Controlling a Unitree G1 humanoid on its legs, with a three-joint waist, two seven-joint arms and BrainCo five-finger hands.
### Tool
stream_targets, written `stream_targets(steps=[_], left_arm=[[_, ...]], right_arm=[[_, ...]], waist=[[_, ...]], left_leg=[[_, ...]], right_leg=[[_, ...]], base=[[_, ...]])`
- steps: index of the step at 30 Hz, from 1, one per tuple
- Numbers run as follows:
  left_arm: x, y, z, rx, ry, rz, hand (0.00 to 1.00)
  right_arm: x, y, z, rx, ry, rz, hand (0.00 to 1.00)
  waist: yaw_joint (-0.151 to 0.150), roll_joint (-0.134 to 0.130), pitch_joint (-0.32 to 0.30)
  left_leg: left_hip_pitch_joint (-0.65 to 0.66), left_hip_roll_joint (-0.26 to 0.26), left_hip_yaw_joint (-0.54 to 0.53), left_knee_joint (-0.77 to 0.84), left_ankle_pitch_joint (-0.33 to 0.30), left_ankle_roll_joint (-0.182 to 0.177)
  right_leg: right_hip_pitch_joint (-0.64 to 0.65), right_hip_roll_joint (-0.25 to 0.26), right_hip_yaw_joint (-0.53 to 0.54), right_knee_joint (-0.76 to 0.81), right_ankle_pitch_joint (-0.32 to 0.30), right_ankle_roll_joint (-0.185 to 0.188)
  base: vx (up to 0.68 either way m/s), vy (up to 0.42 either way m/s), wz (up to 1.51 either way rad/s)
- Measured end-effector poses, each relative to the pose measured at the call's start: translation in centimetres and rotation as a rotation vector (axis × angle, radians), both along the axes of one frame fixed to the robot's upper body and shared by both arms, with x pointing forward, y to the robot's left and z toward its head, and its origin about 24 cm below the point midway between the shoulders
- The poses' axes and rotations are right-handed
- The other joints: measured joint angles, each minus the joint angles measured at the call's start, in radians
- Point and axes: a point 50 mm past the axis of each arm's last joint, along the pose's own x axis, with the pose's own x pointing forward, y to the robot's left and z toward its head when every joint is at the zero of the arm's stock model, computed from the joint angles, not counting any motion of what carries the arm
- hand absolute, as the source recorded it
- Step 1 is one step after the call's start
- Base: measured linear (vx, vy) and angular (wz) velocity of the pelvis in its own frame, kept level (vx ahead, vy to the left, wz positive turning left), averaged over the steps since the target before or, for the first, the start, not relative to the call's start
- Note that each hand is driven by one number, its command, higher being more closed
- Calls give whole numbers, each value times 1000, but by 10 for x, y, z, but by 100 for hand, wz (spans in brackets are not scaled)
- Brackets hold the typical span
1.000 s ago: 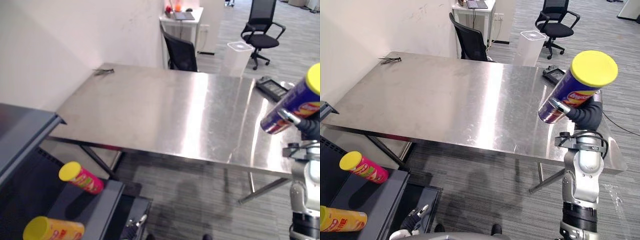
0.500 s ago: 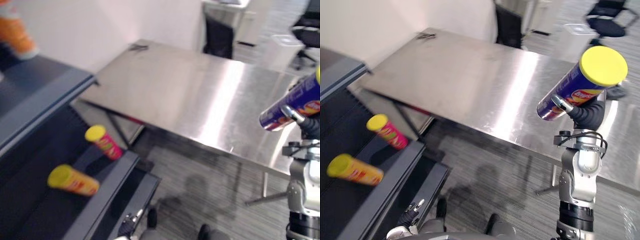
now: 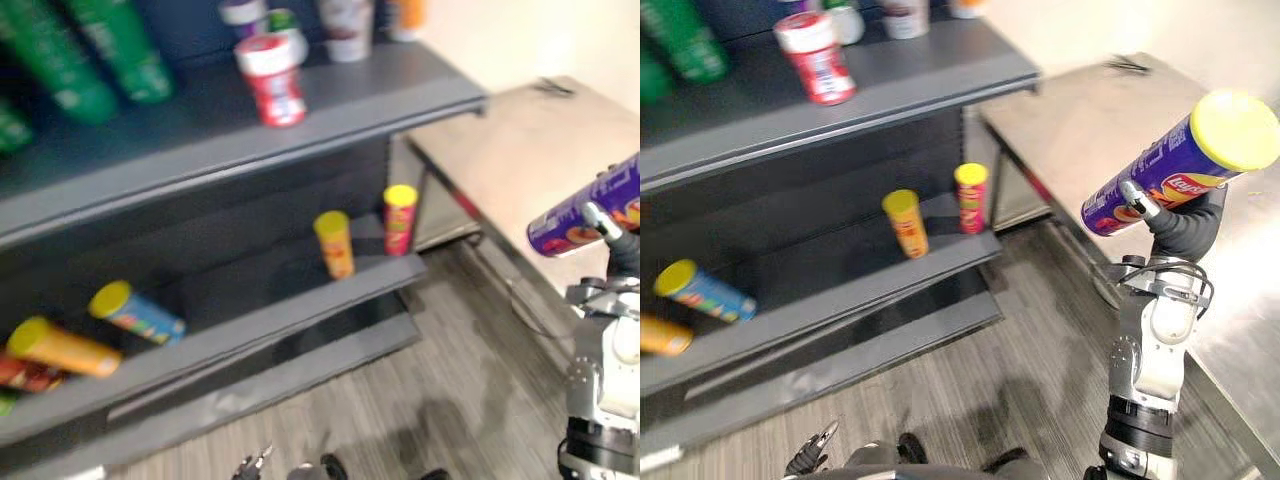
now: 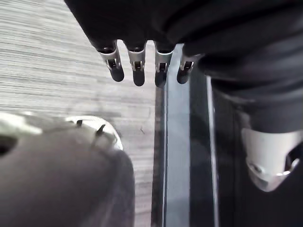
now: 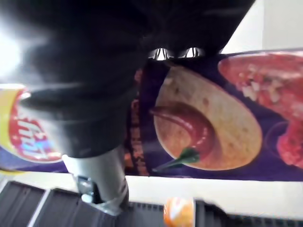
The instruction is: Put the gum and the chips on the shelf.
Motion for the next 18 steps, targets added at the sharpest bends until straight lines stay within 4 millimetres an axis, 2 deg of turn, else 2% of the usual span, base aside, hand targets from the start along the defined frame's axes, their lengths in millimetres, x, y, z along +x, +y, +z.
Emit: stream_targets(steps=[3,6,9,11,14,15,18], left_arm=[[-15,-2,-3,0,59,-22,0],[-13,-2,-3,16,66,-55,0],[-12,5,-1,34,60,-53,0],[-8,11,1,52,35,-33,0],[-4,13,3,57,10,-6,0],[-5,11,2,48,10,6,0],[-4,6,1,34,5,21,0]], right_arm=[[0,1,-5,19,18,2,100],[1,3,-8,40,24,-2,100],[6,8,-13,39,49,-7,100],[9,9,-14,39,57,-21,100],[11,10,-12,46,49,-28,100],[10,10,-12,50,50,-34,100],[10,10,-11,49,46,-34,100]], waist=[[-6,-6,-4],[-6,-16,-4],[1,-35,4],[7,-49,17],[16,-52,40],[24,-47,44],[31,-39,53]], left_leg=[[-3,-43,10,-37,15,18],[-11,-64,21,-42,28,46],[4,-62,40,-29,16,85],[15,-61,42,-29,5,100],[35,-68,45,-56,0,93],[40,-69,51,-59,-10,75],[43,-74,69,-77,2,53]], right_leg=[[33,-14,-56,-27,61,15],[29,-30,-53,-21,113,-6],[9,-85,-5,81,148,-26],[-2,-89,47,94,147,-25],[-11,-83,115,89,146,-25],[-12,-81,130,84,146,-25],[-10,-58,149,31,143,-24]], base=[[-31,157,66],[40,207,34],[22,159,-3],[-19,49,-12],[-82,-20,-17],[-88,-46,-21],[-66,-56,-17]])
